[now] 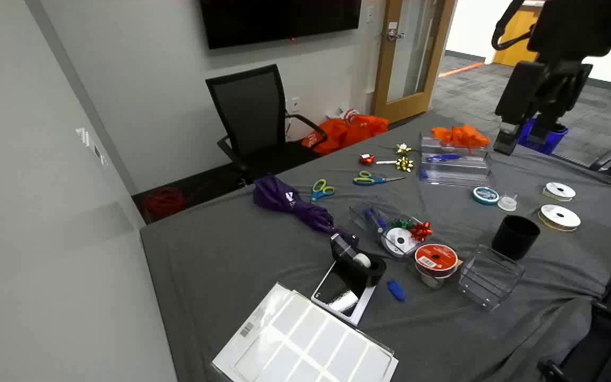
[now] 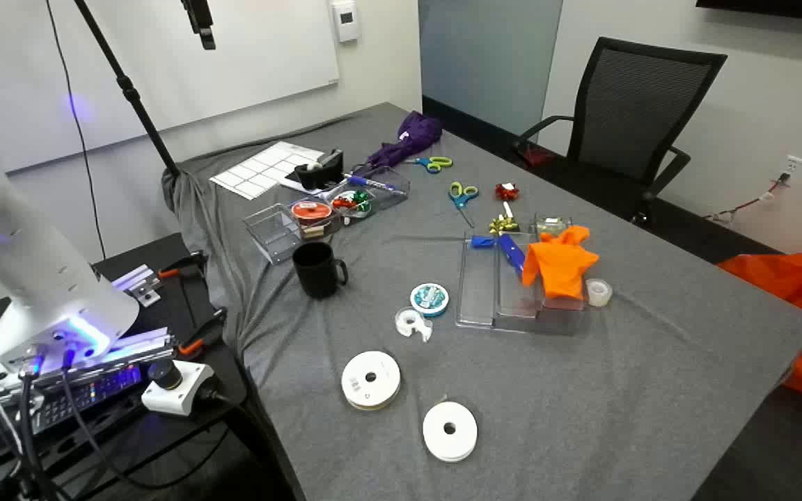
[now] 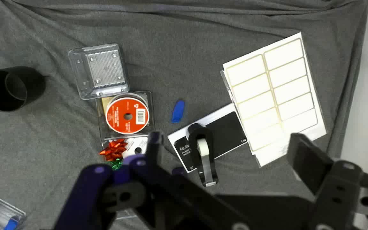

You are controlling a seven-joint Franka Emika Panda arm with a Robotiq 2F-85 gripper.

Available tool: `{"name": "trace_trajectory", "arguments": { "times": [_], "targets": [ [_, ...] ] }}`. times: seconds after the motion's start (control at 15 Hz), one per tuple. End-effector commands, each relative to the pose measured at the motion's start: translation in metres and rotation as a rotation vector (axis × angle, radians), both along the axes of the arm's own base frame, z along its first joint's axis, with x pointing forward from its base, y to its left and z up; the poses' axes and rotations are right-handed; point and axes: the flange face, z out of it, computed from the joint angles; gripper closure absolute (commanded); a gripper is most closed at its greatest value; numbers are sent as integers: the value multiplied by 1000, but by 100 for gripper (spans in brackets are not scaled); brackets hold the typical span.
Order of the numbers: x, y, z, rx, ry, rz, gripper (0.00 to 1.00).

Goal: Pick up the clear cello tape and place it on the red ribbon in the clear container

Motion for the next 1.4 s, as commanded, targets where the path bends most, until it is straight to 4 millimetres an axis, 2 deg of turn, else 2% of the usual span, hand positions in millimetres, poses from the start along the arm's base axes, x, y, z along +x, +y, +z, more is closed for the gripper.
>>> {"name": "trace_trajectory", "arguments": {
  "times": [0.0, 0.13, 0.27, 0.47, 0.6, 1.0, 1.33],
  "targets": [
    [0, 0, 0, 0, 1, 0, 0],
    [0, 0, 0, 0, 1, 0, 0],
    [3, -14, 3, 10, -15, 51, 0],
    [20, -58, 1, 1, -31, 129, 0],
    [33, -95, -1, 3, -45, 177, 0],
    [66, -191, -35, -76, -71, 334, 0],
    [83, -242, -49, -209, -79, 467, 0]
  ]
}}
